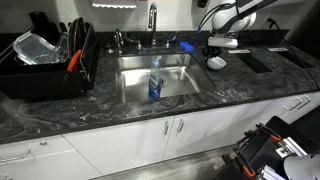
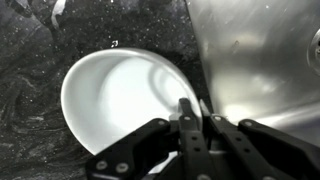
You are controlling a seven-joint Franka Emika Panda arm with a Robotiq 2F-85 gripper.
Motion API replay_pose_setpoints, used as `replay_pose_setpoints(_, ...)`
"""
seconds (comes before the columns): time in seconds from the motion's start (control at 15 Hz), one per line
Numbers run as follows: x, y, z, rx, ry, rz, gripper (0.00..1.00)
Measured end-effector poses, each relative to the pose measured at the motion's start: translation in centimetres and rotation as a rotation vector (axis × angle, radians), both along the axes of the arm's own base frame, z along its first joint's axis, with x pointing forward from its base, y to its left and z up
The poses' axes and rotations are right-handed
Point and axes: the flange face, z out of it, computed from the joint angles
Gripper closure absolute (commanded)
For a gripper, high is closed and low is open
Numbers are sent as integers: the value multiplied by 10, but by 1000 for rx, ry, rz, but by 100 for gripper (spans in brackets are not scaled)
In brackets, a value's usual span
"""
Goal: Pick up the bowl and put it in the sink, then pick up the bottle from the sink and put it on the counter
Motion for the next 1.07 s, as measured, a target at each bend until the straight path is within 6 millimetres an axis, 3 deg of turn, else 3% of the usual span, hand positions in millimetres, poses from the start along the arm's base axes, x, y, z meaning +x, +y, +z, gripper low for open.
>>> replay_pose_setpoints(0.53,-4,57,11,163,-62,266,98)
replay_pose_setpoints(1.0,-11,73,7,251,-95,406,98)
replay_pose_setpoints(1.07,-10,75,7,260,-102,422,91)
